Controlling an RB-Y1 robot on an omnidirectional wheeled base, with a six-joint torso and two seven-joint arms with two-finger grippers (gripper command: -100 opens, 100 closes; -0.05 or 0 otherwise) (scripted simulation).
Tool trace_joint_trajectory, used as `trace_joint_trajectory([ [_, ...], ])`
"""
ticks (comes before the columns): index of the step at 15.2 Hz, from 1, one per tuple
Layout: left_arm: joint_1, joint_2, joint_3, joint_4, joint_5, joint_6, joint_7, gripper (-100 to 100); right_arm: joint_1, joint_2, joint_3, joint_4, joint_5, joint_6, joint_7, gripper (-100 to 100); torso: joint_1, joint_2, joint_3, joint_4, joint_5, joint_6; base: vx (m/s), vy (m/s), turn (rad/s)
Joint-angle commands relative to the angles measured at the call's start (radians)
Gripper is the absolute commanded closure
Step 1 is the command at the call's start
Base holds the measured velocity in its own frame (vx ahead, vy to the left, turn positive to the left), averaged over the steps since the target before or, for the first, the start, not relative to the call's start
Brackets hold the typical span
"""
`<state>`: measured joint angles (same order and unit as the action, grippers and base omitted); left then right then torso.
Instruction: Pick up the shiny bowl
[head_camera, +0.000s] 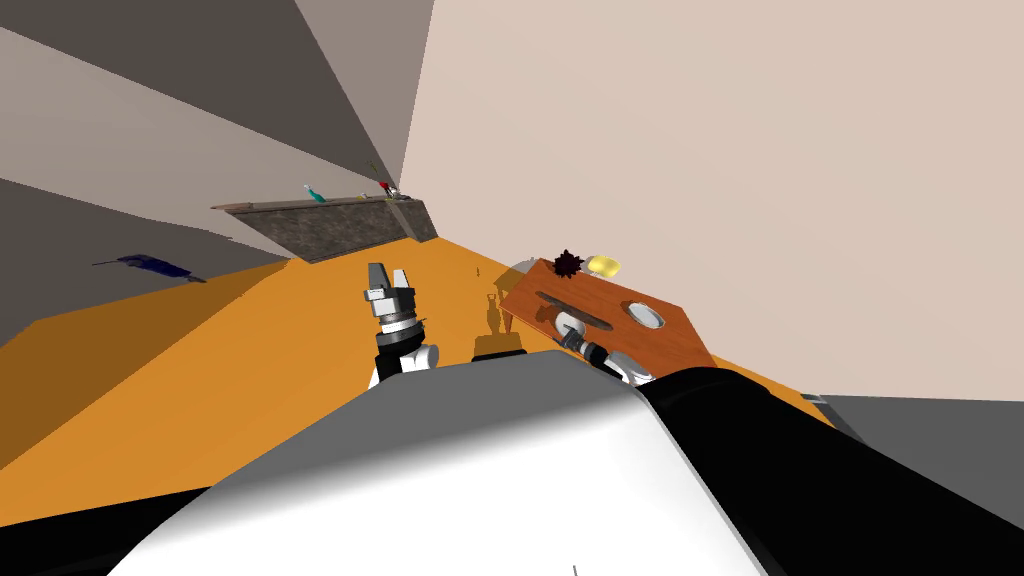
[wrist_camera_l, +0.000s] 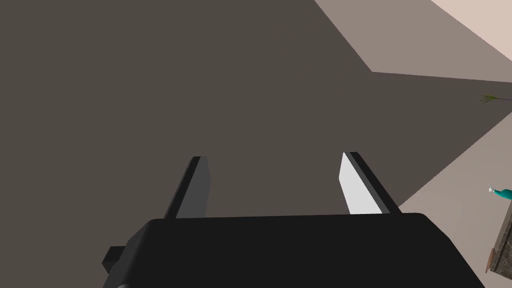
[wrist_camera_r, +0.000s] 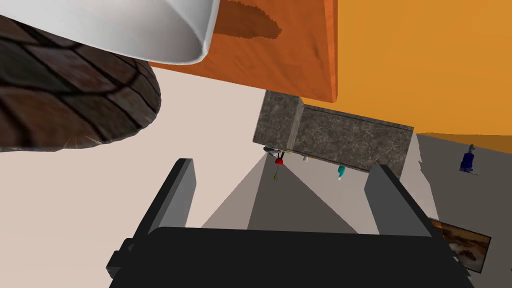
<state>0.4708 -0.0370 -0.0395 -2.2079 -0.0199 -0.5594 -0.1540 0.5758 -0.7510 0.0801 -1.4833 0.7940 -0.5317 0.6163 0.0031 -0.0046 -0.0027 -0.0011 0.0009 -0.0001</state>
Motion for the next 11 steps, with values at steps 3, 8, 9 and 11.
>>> trace_joint_trajectory([
  [3,0.000,0.000,0.000,0.000,0.000,0.000,0.000,0,0.006,-0.044,0.010,0.048,0.058,-0.003,0.044,-100,0.000,0.000,0.000,0.000,0.000,0.000,0.060,0.027,0.087],
  [8,0.000,0.000,0.000,0.000,0.000,0.000,0.000,0,0.020,-0.123,0.030,0.142,0.168,-0.013,0.137,-100,0.000,0.000,0.000,0.000,0.000,0.000,0.059,0.026,0.096],
  [9,0.000,0.000,0.000,0.000,0.000,0.000,0.000,0,0.020,-0.123,0.030,0.148,0.169,-0.013,0.140,-100,0.000,0.000,0.000,0.000,0.000,0.000,0.055,0.029,0.095],
  [11,0.000,0.000,0.000,0.000,0.000,0.000,0.000,0,0.024,-0.147,0.036,0.179,0.203,-0.016,0.169,-100,0.000,0.001,0.000,0.000,0.000,0.000,0.054,0.031,0.089],
])
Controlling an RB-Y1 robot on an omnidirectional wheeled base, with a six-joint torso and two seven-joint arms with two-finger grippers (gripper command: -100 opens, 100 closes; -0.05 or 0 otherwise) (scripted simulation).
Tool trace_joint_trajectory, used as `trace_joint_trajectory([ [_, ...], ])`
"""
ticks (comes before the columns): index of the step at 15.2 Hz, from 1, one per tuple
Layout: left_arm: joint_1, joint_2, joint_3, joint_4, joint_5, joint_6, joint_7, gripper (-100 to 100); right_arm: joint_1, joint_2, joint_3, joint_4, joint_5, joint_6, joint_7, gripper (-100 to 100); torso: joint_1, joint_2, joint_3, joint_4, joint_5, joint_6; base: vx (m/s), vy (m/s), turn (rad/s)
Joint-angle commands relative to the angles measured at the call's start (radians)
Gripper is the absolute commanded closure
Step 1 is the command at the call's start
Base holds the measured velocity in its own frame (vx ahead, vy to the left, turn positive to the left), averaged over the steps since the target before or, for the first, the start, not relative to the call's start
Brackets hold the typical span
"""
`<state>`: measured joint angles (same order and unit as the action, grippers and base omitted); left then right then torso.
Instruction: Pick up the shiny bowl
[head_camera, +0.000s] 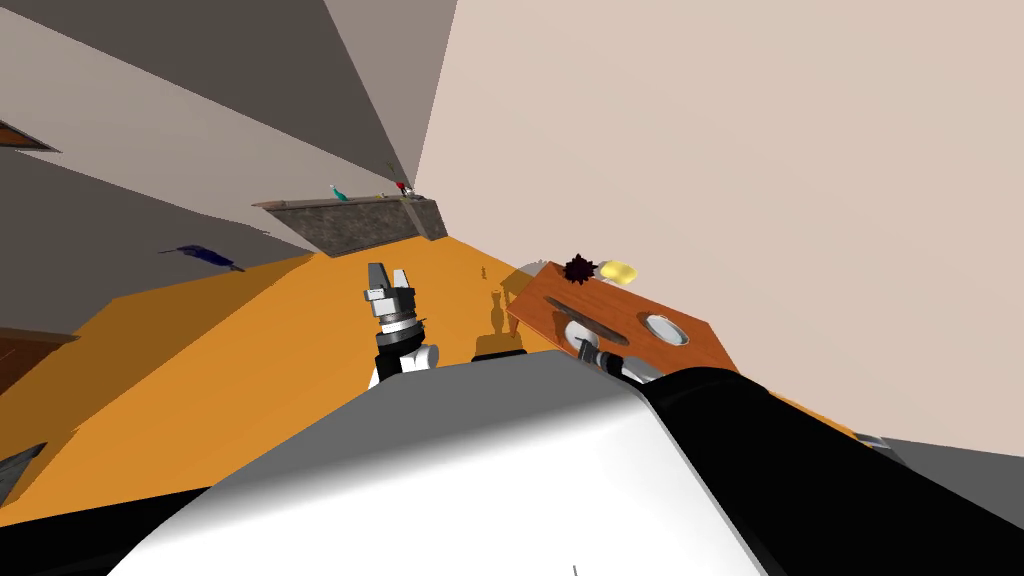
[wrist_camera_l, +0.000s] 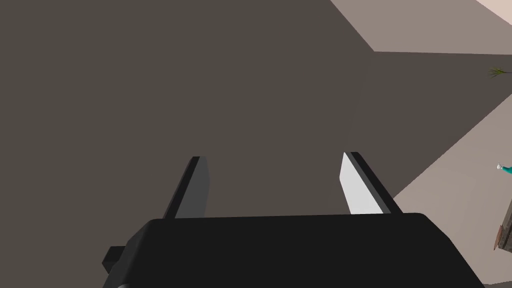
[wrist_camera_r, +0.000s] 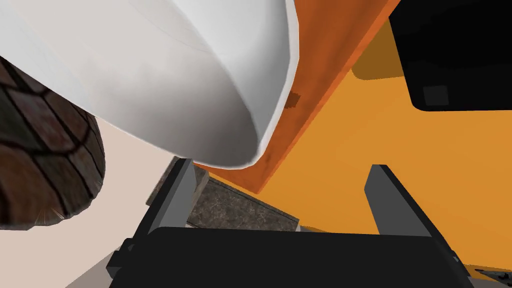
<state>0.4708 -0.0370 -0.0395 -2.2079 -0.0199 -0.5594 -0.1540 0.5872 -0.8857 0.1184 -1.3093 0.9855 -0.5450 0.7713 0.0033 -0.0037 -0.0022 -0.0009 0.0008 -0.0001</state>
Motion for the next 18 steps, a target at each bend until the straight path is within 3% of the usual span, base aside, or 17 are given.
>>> trace_joint_trajectory([
  [1,0.000,0.000,0.000,0.000,0.000,0.000,0.000,0,0.017,-0.035,0.004,0.035,0.044,-0.006,0.042,-100,0.000,0.000,0.000,0.000,0.000,0.000,0.054,0.028,0.095],
  [13,0.000,0.000,0.000,0.000,0.000,0.000,0.000,0,0.039,-0.148,0.038,0.186,0.212,-0.023,0.186,-100,0.000,0.001,0.001,0.000,0.000,0.000,0.047,0.024,0.080],
  [16,0.000,0.000,0.000,0.000,0.000,0.000,0.000,0,0.043,-0.164,0.043,0.207,0.235,-0.025,0.206,-100,0.000,0.001,0.001,0.000,0.000,0.000,0.036,0.020,0.045],
  [18,0.000,0.000,0.000,0.000,0.000,0.000,0.000,0,0.027,-0.127,0.053,0.221,0.228,-0.009,0.209,-100,0.000,0.003,0.001,0.001,0.000,0.000,0.014,-0.002,0.039],
])
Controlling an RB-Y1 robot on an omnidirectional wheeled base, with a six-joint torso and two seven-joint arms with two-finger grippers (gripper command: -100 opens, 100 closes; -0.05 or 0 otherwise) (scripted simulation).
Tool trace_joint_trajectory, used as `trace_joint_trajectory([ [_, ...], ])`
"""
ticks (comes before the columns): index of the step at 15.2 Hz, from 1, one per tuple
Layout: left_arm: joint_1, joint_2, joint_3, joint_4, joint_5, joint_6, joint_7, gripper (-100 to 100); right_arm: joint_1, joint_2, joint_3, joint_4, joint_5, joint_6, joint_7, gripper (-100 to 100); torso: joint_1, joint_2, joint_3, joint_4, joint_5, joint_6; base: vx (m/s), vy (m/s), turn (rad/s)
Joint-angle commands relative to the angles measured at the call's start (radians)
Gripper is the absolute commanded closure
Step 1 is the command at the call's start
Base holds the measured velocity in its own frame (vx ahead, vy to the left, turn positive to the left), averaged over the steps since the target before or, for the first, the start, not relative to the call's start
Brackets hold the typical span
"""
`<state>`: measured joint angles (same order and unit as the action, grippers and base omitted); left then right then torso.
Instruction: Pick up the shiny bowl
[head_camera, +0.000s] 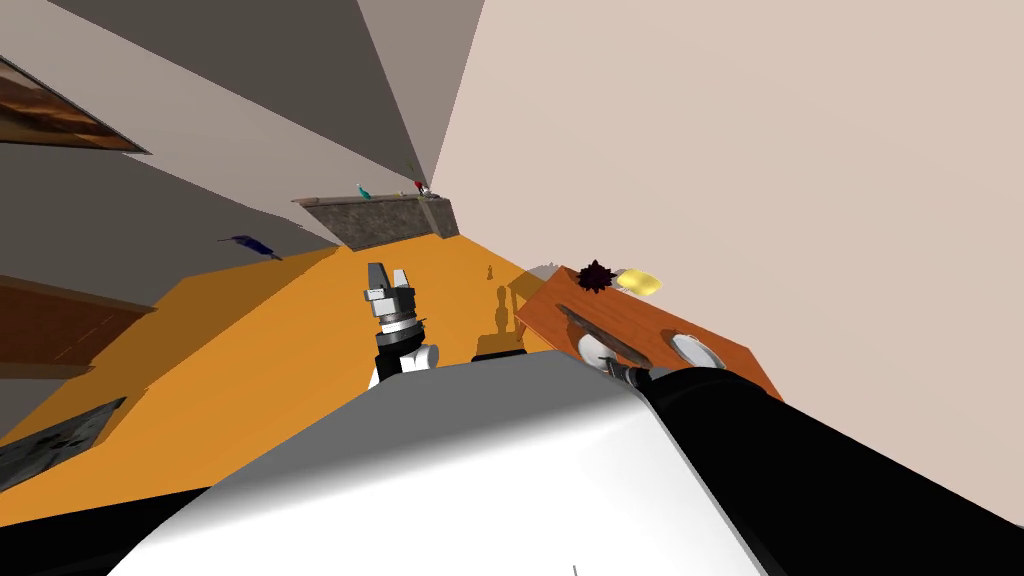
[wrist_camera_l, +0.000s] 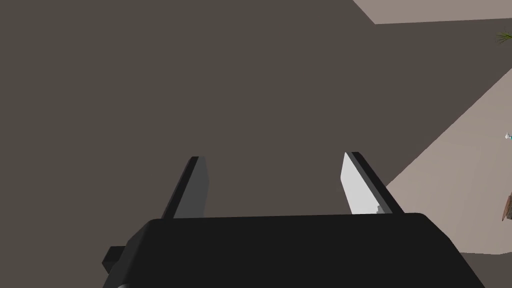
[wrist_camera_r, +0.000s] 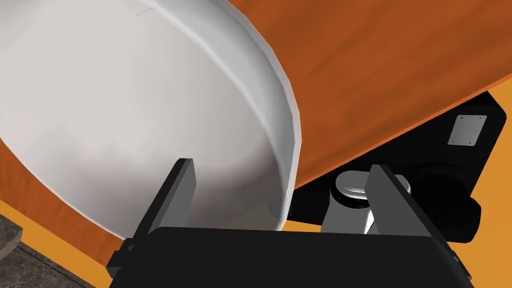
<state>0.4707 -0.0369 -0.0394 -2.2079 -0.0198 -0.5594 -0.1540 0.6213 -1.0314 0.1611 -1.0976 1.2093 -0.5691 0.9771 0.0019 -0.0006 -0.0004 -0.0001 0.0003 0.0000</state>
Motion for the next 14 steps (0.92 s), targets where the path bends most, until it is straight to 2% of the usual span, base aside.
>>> trace_joint_trajectory([
  [1,0.000,0.000,0.000,0.000,0.000,0.000,0.000,0,-0.012,0.032,0.017,0.016,0.007,0.025,0.006,-100,0.000,0.000,0.000,0.000,0.000,0.000,0.011,-0.049,0.107],
  [3,0.000,0.000,0.000,0.000,0.000,0.000,0.000,0,-0.022,0.060,0.032,0.029,0.013,0.045,0.012,-100,-0.004,0.000,0.000,0.000,-0.001,0.000,0.006,-0.074,0.091],
  [4,0.000,0.000,0.000,0.000,0.000,0.000,0.000,0,-0.020,0.046,0.023,0.028,0.008,0.029,0.011,-100,-0.005,0.001,0.000,0.000,-0.001,0.000,0.001,-0.049,0.032],
  [5,0.000,0.000,0.000,0.000,0.000,0.000,0.000,0,-0.023,0.052,0.024,0.033,0.009,0.032,0.016,100,-0.004,0.001,0.001,0.000,-0.001,0.000,0.001,-0.018,0.004],
  [9,0.000,0.000,0.000,0.000,0.000,0.000,0.000,0,-0.020,0.051,0.027,0.034,0.010,0.030,0.016,100,-0.001,0.001,0.002,0.002,0.000,-0.001,-0.002,-0.003,-0.007],
  [10,0.000,0.000,0.000,0.000,0.000,0.000,0.000,0,-0.007,0.018,0.010,0.009,0.004,0.015,0.003,100,-0.002,0.001,0.002,0.002,0.000,-0.001,-0.001,0.031,-0.096],
  [13,0.000,0.000,0.000,0.000,0.000,0.000,0.000,0,0.003,-0.009,-0.004,-0.004,-0.001,-0.005,-0.002,100,0.003,0.002,0.003,0.003,0.002,0.000,-0.005,0.064,-0.080],
  [14,0.000,0.000,0.000,0.000,0.000,0.000,0.000,0,0.003,0.006,0.003,0.000,0.002,0.009,0.004,100,0.004,0.003,0.003,0.003,0.002,-0.001,-0.007,0.034,-0.022],
])
